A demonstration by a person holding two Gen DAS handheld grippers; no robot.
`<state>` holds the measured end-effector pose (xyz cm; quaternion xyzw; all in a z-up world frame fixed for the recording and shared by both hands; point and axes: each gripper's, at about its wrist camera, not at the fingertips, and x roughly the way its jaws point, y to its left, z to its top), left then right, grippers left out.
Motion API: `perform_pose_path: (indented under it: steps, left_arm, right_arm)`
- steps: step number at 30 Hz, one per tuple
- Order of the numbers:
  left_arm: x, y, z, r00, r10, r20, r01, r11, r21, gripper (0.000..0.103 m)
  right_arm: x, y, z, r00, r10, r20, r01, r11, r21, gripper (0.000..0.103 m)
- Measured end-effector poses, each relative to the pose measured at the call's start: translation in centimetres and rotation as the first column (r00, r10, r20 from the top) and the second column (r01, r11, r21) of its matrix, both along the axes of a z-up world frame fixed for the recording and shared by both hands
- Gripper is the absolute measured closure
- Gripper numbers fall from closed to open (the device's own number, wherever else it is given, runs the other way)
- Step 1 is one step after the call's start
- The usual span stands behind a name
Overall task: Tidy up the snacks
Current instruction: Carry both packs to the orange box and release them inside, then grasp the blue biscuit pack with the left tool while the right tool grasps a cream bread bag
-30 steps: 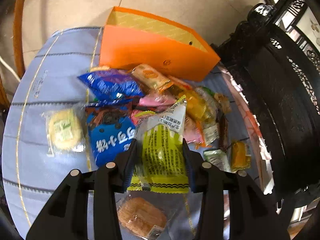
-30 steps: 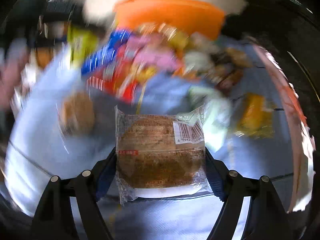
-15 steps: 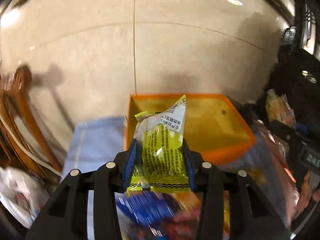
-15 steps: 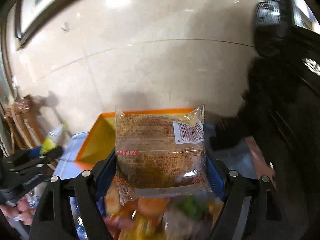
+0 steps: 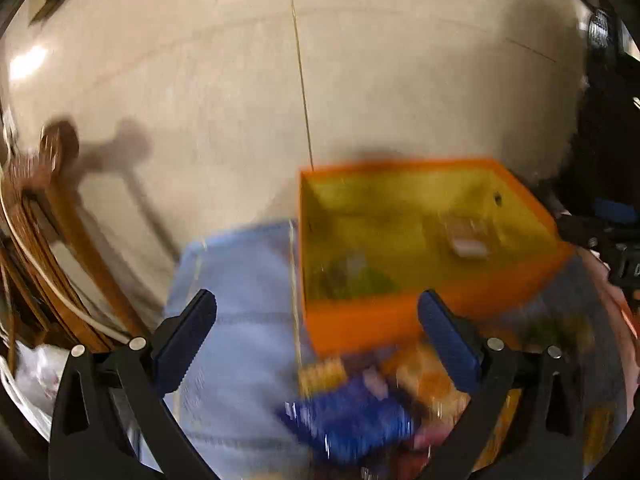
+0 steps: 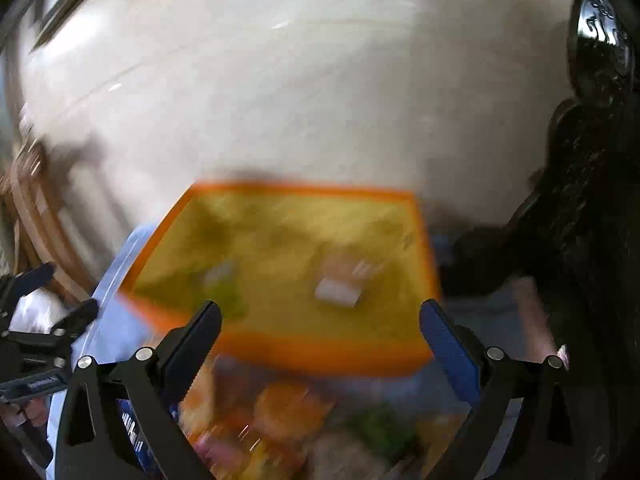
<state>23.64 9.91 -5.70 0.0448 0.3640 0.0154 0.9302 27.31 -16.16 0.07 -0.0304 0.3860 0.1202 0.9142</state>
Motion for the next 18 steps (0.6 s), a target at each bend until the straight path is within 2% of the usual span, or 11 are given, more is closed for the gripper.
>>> perform_pose_path:
  steps: [2,4,6,8,12,14,15,17,18]
  left_arm:
    - [-2.2,0.5,-2.4,1.0,-0.015,-0.027,0.015,1.0,-0.01,0.004]
    - [-3.4,0.8,-4.9,0.997,-0.024,-0.072,0.022,0.999,-0.029,0.004]
    - [-3.6,0.8,-6.9,0.993,-0.04,-0.109,0.036,0.998,-0.041,0.004]
    - [-3.3,0.9,-8.4,0.992,-0.04,-0.119,0.036,0.999,-0.036,0.005]
    - [-1.9,0.4,-9.5,0.99,-0.072,-0.125,0.074,0.997,0.008,0.005]
    - [-1.6,-0.1,-10.6,0.978,-0.148,-0.149,0.145,0.989,-0.035,0.004]
    - [-1.4,-0.8,-11.4,0.975,-0.16,-0.156,0.159,0.987,-0.025,0.004]
    - [-1.0,-2.0,-12.5,0.972,-0.176,-0.157,0.182,0.983,0.029,0.004]
    - [-1.0,-2.7,-12.9,0.97,-0.195,-0.142,0.207,0.976,0.069,0.004]
  right_arm:
    - [-1.5,3.5,-2.8,0.986,0.147,-0.076,-0.148,0.989,-0.009,0.004]
    - [-1.7,6.2,-5.5,0.97,0.211,-0.124,-0.215,0.976,-0.027,0.004]
    - [-1.1,7.7,-7.2,0.959,0.232,-0.164,-0.237,0.971,-0.01,0.004]
    - [-0.5,9.4,-8.5,0.955,0.241,-0.17,-0.258,0.963,-0.084,0.004]
    - [-0.5,9.6,-9.8,0.938,0.263,-0.226,-0.279,0.959,-0.042,0.004]
    - [0.1,9.7,-11.2,0.918,0.287,-0.273,-0.301,0.954,-0.01,0.004]
    - [0.3,10.1,-11.8,0.912,0.293,-0.288,-0.313,0.949,-0.026,0.007]
    - [0.0,11.0,-13.3,0.913,0.297,-0.281,-0.33,0.94,-0.08,0.041]
    - [-0.1,10.9,-13.6,0.903,0.308,-0.3,-0.339,0.939,-0.056,0.056]
